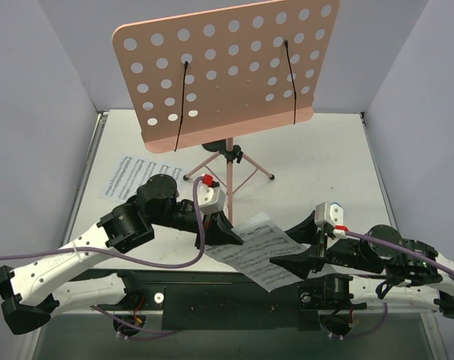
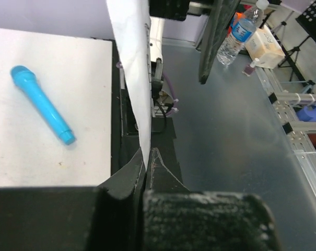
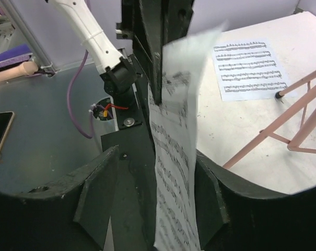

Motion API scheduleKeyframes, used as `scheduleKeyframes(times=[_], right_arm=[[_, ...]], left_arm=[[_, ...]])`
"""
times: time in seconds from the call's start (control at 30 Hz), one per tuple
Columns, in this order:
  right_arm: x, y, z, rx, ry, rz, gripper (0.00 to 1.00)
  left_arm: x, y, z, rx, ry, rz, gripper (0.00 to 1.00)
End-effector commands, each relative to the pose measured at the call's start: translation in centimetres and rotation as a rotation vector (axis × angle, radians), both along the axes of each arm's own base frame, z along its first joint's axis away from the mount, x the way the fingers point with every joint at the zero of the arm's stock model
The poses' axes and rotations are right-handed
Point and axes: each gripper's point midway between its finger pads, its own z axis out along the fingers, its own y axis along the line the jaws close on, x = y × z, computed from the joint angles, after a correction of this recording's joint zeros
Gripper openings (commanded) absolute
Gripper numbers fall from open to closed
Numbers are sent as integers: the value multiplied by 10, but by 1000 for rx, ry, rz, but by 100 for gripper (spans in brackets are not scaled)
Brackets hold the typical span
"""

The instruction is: Set up the instrument practice props

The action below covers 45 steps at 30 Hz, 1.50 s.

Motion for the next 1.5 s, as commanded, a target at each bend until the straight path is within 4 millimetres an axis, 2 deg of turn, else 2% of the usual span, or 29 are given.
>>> scheduleKeyframes(times=[0.0,0.27,0.43,1.07,1.33,1.4,1.43,1.47], right_arm=[[16,-2,-9,-28,-25,-85,51],[25,-17,-8,26,-45,-148,50],[29,-27,-5,67,-48,-183,48],[41,-39,-12,147,-45,-270,32],[44,-38,-19,143,-39,-284,30],[44,-38,-18,147,-40,-284,19],[44,-38,-17,150,-41,-285,7],[43,-38,-16,154,-36,-284,4]], left_arm=[[5,17,46,-100,-117,71,0],[31,59,70,-105,-208,234,0],[34,78,75,-87,-250,277,0],[32,97,93,-103,-323,345,0],[26,100,101,-137,-323,336,0],[25,100,102,-143,-323,331,0],[25,99,101,-141,-319,331,0],[25,99,101,-143,-320,332,0]])
